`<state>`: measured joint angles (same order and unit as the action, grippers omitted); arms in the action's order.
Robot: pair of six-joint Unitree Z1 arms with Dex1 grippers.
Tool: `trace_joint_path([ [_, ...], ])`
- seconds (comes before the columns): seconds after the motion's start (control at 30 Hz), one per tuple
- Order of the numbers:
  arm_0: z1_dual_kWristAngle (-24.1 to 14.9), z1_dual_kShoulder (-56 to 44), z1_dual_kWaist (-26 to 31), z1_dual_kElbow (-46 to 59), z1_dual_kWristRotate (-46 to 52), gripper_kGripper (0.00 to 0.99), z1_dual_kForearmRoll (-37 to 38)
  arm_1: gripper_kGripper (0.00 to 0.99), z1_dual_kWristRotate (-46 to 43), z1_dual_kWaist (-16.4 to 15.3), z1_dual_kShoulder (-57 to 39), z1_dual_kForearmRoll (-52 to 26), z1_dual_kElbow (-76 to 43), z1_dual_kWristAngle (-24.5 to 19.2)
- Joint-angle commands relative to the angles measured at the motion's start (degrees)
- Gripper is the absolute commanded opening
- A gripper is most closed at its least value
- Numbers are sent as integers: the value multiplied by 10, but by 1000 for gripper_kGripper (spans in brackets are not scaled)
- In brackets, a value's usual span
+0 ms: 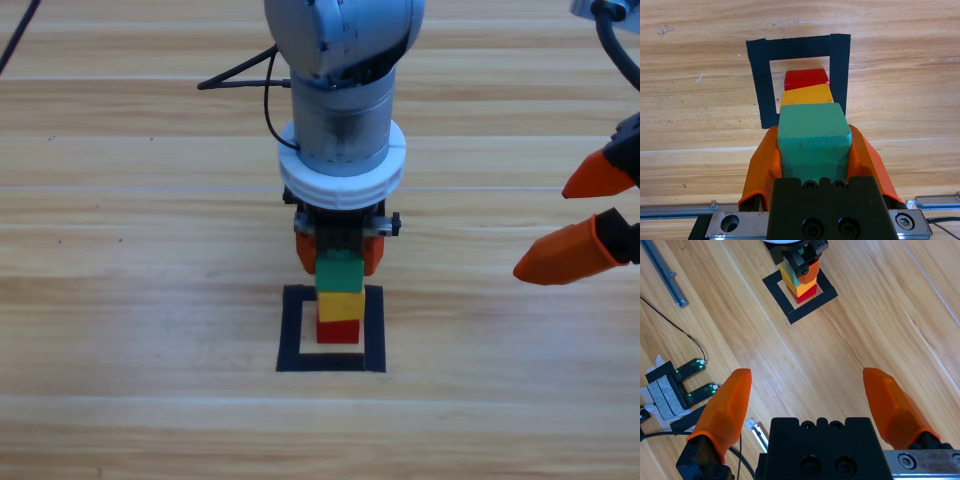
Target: Stack the blocks in the rectangular block: red at the bottom, yellow in the middle, green on top
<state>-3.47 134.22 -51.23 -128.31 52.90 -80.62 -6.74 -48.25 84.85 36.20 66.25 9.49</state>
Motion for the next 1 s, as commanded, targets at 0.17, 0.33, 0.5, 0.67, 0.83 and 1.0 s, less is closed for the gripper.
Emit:
trace_joint_path([
  [0.17,0,20,-14,-2,3,990,-3,979,-3,-10,32,9,-4,-10],
  [0.33,-4,11,-13,-2,3,990,-3,979,-3,-10,32,9,-4,-10],
  [0.5,-22,-24,-12,-4,0,990,-3,979,-3,-10,32,9,-4,-10],
  [0.67,-59,-131,-9,-19,-37,990,-3,979,-3,-10,32,9,-4,-10],
  [0.83,-111,-240,-11,19,-71,990,-2,979,-3,-10,32,9,-5,-10],
  [1.0,-146,-368,-57,192,-119,990,100,979,-3,-10,32,9,-5,-10],
])
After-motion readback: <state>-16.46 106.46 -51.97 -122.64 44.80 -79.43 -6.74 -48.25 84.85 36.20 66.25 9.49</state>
